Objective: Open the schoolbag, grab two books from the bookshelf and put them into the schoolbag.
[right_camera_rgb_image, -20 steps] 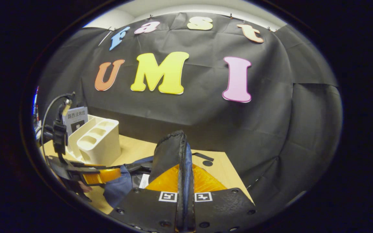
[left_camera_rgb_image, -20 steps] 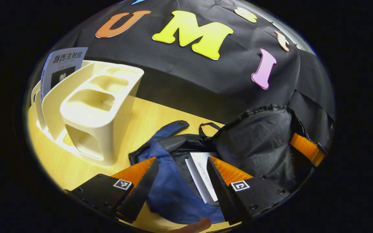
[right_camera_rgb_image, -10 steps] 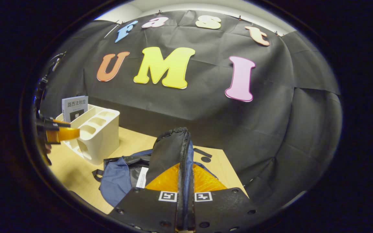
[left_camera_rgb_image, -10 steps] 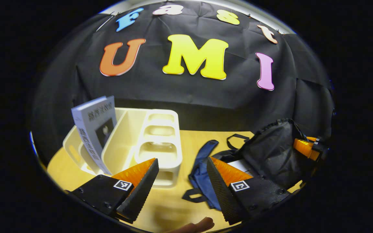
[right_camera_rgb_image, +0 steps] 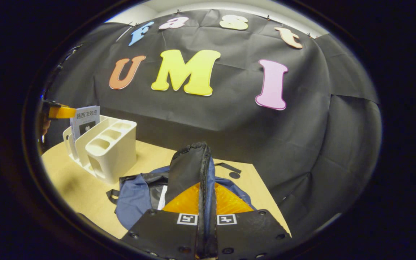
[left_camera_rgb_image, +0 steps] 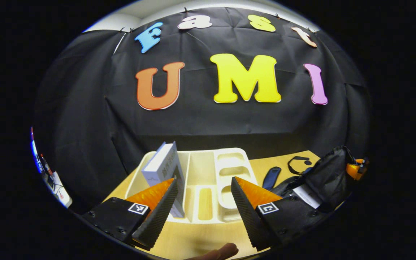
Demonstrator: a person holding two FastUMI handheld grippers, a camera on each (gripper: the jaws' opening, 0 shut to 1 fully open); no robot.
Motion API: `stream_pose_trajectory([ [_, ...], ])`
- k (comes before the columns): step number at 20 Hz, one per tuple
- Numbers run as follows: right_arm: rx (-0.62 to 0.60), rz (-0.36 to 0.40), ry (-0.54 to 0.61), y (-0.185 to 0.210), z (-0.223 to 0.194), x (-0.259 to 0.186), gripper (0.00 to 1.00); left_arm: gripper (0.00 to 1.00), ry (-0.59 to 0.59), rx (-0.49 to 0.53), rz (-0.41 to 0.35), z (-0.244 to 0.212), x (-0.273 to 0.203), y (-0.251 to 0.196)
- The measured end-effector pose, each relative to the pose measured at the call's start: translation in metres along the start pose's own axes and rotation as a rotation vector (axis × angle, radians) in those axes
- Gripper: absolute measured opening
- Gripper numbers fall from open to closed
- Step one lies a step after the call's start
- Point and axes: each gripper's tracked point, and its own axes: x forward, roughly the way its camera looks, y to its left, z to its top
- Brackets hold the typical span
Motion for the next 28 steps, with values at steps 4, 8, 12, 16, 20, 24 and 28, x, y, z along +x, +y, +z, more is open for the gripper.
stream_pose_trajectory([
  [4,0.034,0.008,-0.01,0.001,-0.001,0.007,0.05,0.93,-0.011,-0.022,0.024,0.017,0.018,0.028],
  [8,0.045,0.007,-0.003,0.001,-0.003,0.011,0.05,0.93,-0.015,0.001,0.056,0.042,0.04,0.055],
  [12,0.043,-0.005,-0.004,0.002,-0.007,0.011,0.05,0.92,0.072,-0.059,0.014,0.054,0.078,0.062],
  [16,0.037,-0.013,-0.005,0.003,-0.009,0.009,0.05,0.92,0.229,-0.049,0.005,0.046,0.115,0.071],
  [20,0.03,-0.015,-0.006,0.009,-0.01,0.005,0.05,0.92,0.383,0.028,0.031,0.022,0.145,0.085],
  [24,0.015,-0.019,-0.005,0.009,-0.015,0.004,0.02,0.9,0.507,-0.016,-0.034,-0.001,0.149,0.075],
  [28,0.015,-0.018,-0.006,0.006,-0.015,0.002,0.05,0.87,0.59,0.005,-0.018,-0.023,0.151,0.082],
])
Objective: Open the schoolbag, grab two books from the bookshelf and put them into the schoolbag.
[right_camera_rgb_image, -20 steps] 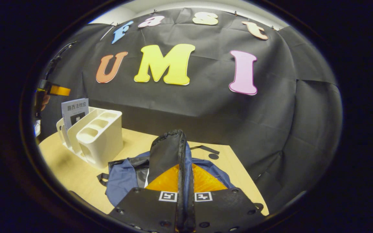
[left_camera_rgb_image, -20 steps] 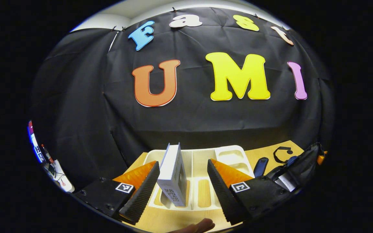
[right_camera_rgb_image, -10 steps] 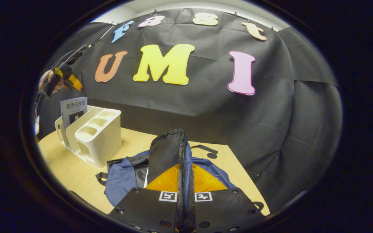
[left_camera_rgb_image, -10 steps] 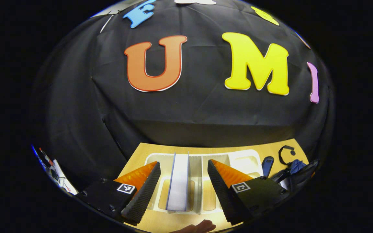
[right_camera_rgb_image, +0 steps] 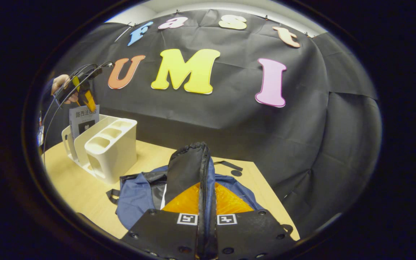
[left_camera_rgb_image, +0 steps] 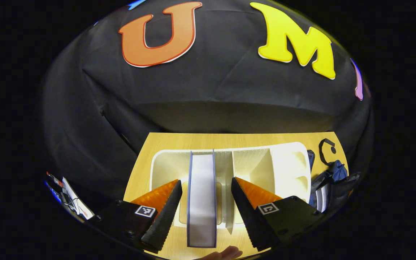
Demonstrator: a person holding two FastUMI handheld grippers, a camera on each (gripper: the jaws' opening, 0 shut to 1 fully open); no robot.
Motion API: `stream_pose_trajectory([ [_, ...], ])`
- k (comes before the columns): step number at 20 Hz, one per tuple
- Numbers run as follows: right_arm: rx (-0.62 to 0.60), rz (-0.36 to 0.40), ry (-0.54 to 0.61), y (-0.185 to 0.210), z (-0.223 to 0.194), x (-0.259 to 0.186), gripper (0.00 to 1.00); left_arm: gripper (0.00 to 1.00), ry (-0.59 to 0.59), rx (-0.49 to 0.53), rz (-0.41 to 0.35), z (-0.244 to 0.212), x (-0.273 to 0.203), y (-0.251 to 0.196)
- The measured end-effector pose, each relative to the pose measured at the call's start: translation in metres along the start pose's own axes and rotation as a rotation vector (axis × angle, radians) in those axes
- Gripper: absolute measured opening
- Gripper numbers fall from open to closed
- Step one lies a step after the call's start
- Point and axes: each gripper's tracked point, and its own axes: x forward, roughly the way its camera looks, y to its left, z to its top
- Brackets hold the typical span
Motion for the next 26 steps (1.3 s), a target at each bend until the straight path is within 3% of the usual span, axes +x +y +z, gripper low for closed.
stream_pose_trajectory([
  [3,0.001,0.0,0.009,-0.002,-0.004,0.001,0.05,0.81,0.05,0.026,-0.001,-0.006,0.002,-0.003],
  [4,0.001,0.0,0.01,-0.002,-0.004,0.001,0.05,0.85,0.068,0.037,-0.011,-0.008,0.003,-0.006],
  [5,0.0,-0.001,0.009,-0.002,-0.004,0.0,0.05,0.73,0.097,0.058,-0.036,-0.011,0.004,-0.011],
  [11,-0.009,0.006,0.01,-0.001,-0.008,-0.004,0.05,0.51,0.219,0.165,0.024,-0.024,0.013,-0.004],
  [12,-0.009,0.004,0.01,-0.001,-0.008,-0.005,0.05,0.55,0.224,0.168,0.031,-0.023,0.013,-0.005],
  [14,-0.004,0.008,0.008,0.0,-0.009,-0.005,0.05,0.55,0.23,0.158,0.019,-0.027,0.011,-0.011],
  [19,-0.011,0.01,0.001,0.001,-0.012,-0.004,0.05,0.45,0.213,0.132,-0.066,-0.036,-0.006,-0.023],
  [25,-0.015,0.017,0.0,0.005,-0.013,-0.002,0.05,0.41,0.172,0.05,-0.092,-0.053,-0.029,-0.018],
  [26,-0.013,0.02,0.0,0.006,-0.013,-0.002,0.05,0.45,0.155,0.059,-0.105,-0.056,-0.036,-0.017],
])
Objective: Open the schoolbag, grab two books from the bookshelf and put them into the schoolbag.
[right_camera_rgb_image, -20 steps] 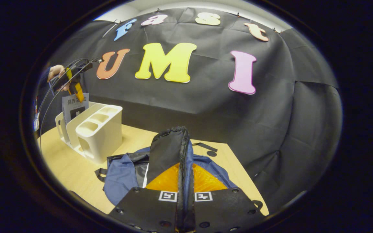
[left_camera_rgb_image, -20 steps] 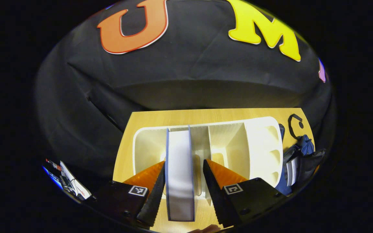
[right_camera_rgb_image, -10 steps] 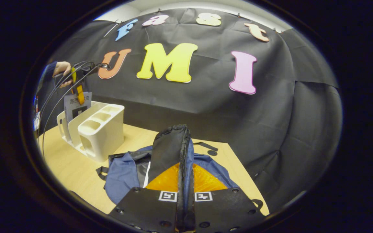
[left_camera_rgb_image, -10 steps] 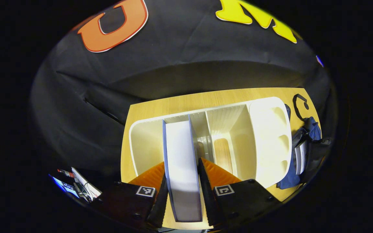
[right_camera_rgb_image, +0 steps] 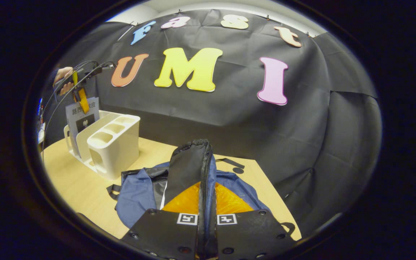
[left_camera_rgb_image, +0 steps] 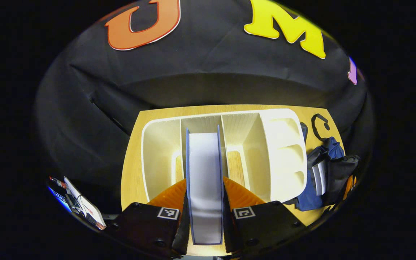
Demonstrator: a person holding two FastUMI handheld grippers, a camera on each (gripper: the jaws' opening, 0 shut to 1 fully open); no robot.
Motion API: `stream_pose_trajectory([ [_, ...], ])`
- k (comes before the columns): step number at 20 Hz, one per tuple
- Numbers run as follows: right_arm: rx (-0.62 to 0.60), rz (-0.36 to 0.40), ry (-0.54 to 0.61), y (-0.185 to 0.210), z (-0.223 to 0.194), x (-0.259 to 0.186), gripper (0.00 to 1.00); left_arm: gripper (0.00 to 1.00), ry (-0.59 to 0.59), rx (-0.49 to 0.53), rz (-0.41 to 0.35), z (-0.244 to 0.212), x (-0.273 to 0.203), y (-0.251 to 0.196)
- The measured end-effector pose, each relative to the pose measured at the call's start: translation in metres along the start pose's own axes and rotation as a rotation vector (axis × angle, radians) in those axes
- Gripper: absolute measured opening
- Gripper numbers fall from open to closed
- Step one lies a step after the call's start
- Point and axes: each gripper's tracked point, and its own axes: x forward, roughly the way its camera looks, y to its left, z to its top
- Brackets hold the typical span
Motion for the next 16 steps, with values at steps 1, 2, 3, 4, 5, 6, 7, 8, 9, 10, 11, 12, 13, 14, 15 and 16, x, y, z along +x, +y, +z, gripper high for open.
stream_pose_trajectory([
  [1,0.001,0.003,-0.004,0.001,0.0,0.0,0.05,0.4,-0.026,0.005,-0.007,-0.003,-0.007,0.003],
  [2,-0.001,0.005,-0.002,0.002,0.0,0.001,0.05,0.4,-0.038,-0.024,-0.01,-0.01,-0.013,0.004],
  [3,-0.004,0.003,0.001,0.001,-0.001,0.002,0.05,0.39,-0.05,-0.045,-0.025,-0.018,-0.02,0.004],
  [4,-0.006,0.002,0.004,0.001,-0.001,0.002,0.05,0.4,-0.067,-0.066,-0.042,-0.026,-0.026,0.006],
  [5,-0.006,0.002,0.005,0.002,-0.001,0.003,0.05,0.43,-0.083,-0.088,-0.057,-0.033,-0.031,0.01],
  [6,-0.004,0.003,0.01,0.003,-0.001,0.004,0.05,0.43,-0.091,-0.116,-0.068,-0.042,-0.035,0.013],
  [7,-0.002,0.003,0.013,0.004,-0.001,0.005,0.05,0.43,-0.101,-0.146,-0.081,-0.052,-0.038,0.015],
  [8,-0.003,0.004,0.012,0.006,-0.001,0.004,0.05,0.4,-0.111,-0.182,-0.098,-0.061,-0.041,0.017],
  [9,-0.01,0.005,0.011,0.009,0.0,0.003,0.05,0.4,-0.116,-0.22,-0.119,-0.072,-0.044,0.019],
  [10,-0.019,0.002,0.01,0.01,0.0,0.003,0.05,0.4,-0.122,-0.254,-0.138,-0.084,-0.049,0.021],
  [11,-0.025,0.002,0.011,0.011,-0.001,0.003,0.05,0.43,-0.146,-0.287,-0.156,-0.093,-0.054,0.025],
  [12,-0.029,0.002,0.013,0.014,0.0,0.003,0.05,0.4,-0.149,-0.326,-0.19,-0.103,-0.061,0.024],
  [13,-0.034,0.002,0.015,0.015,0.001,0.004,0.05,0.4,-0.154,-0.358,-0.212,-0.113,-0.067,0.023],
  [14,-0.036,0.002,0.016,0.017,0.002,0.004,0.05,0.4,-0.16,-0.374,-0.221,-0.124,-0.07,0.024],
  [15,-0.037,0.002,0.017,0.019,0.002,0.005,0.05,0.35,-0.175,-0.401,-0.239,-0.131,-0.075,0.026],
  [16,-0.038,0.002,0.019,0.021,0.002,0.005,0.05,0.4,-0.181,-0.431,-0.253,-0.138,-0.081,0.026],
])
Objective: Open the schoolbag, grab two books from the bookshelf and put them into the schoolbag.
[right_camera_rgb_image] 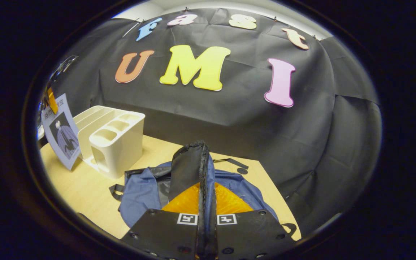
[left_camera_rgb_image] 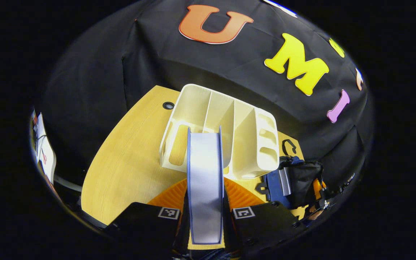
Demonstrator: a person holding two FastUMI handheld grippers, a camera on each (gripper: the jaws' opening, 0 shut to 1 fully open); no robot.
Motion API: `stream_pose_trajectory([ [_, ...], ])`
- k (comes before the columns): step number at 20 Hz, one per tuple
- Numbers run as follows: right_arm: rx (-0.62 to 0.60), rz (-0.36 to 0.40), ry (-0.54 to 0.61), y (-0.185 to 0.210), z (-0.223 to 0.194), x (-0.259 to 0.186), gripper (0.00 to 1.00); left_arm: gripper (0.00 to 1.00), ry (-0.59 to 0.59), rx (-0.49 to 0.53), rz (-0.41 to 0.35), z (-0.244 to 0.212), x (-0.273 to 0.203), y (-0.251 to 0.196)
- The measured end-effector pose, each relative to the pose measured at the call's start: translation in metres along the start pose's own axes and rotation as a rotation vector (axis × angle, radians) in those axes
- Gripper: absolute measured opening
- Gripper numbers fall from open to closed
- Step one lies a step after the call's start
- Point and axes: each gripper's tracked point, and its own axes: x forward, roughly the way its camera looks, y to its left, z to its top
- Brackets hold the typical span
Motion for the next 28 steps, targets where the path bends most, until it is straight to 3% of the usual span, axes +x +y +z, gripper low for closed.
stream_pose_trajectory([
  [4,-0.029,-0.008,0.008,0.005,0.002,0.002,0.05,0.43,-0.06,-0.108,-0.066,-0.025,-0.027,0.004],
  [7,-0.042,-0.016,0.016,0.007,0.003,0.003,0.05,0.4,-0.098,-0.204,-0.124,-0.045,-0.04,0.006],
  [13,-0.067,-0.032,0.024,0.004,0.003,0.007,0.05,0.39,-0.074,-0.333,-0.223,-0.097,-0.036,0.003],
  [23,-0.013,-0.035,0.07,0.002,-0.001,0.011,0.05,0.4,0.023,-0.531,-0.491,-0.144,0.004,-0.035],
  [28,-0.048,-0.016,0.095,0.01,0.006,0.015,0.05,0.39,0.026,-0.586,-0.664,-0.131,0.016,-0.075],
])
